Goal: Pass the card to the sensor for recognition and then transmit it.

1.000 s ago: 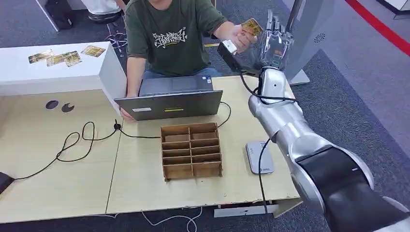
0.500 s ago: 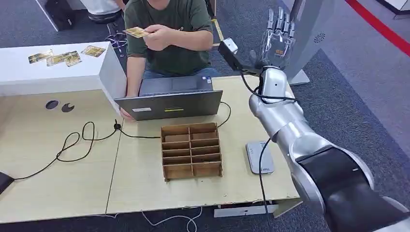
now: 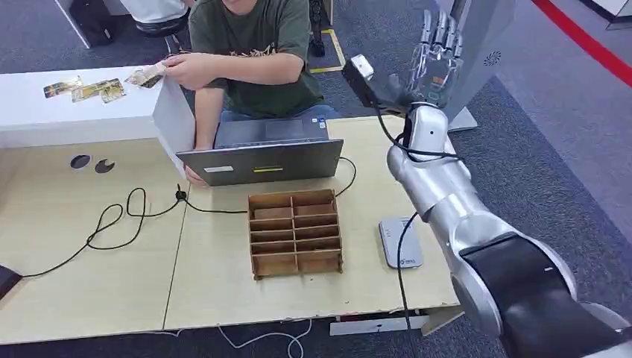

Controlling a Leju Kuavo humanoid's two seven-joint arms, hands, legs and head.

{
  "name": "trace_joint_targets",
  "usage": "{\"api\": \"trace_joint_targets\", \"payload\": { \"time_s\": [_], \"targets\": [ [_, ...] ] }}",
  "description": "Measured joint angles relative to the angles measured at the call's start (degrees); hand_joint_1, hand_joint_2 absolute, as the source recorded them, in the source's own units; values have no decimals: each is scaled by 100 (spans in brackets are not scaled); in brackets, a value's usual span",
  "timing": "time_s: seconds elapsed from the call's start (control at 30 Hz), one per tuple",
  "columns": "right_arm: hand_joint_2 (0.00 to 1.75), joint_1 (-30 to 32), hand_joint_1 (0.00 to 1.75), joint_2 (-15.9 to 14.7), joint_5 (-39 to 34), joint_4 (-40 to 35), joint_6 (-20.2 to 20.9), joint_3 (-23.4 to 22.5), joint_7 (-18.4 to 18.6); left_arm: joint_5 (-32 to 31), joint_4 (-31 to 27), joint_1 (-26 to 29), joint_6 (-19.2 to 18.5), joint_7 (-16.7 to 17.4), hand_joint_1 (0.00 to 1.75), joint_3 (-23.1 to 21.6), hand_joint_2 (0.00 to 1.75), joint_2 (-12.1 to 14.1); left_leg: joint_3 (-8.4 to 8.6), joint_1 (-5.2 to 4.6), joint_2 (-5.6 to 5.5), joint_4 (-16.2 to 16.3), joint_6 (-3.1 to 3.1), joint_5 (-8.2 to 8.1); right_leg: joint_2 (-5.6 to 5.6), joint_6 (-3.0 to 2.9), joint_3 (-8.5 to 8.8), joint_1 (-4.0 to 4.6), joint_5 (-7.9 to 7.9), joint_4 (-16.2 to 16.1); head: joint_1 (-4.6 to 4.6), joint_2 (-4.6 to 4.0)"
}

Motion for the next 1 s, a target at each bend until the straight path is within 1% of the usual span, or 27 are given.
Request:
{"api": "trace_joint_targets", "payload": {
  "time_s": [0.13, 0.27, 0.43, 0.57, 0.83, 1.0],
  "targets": [
    [175, 83, 0, -52, 2, -210, 0, -120, -53, 41, 0, 2, 35, 0, 0, 0, 0, -13, 0, 0, 0, 0, 0, 0, 0, 0, 0, 0, 0, 0, 0, -2],
    [175, 256, 0, -116, -22, -559, 0, -258, -199, 98, 0, 6, 52, 0, 0, 0, 0, -35, 0, 0, 0, 0, 0, 0, 0, 0, 0, 0, 0, 0, 0, 0],
    [175, 593, 0, -188, -57, -1162, 0, -437, -389, 175, 0, 16, 72, -2, 0, 0, 0, -63, 0, 0, 0, 0, 0, 0, 0, 0, 0, 0, 0, 0, 0, 0],
    [175, 861, 0, -236, -55, -1570, 0, -542, -475, 227, 0, 25, 85, -13, 0, 0, 0, -83, 0, 0, 0, 0, 0, 0, 0, 0, 0, 0, 0, 0, 0, -2],
    [175, 1501, 0, -319, -254, -2378, 0, -828, -706, 350, 0, 84, 118, -61, 0, 4, 0, -116, 0, 0, 0, 0, 0, 0, -1, 0, 0, 0, 0, -1, 0, 0],
    [175, 1570, 0, -330, -254, -2450, 0, -850, -726, 356, 0, 91, 118, -66, 0, 4, 0, -120, 0, 0, -1, 0, 0, 0, -1, 0, 0, 0, 0, -1, 0, -2]
  ]
}}
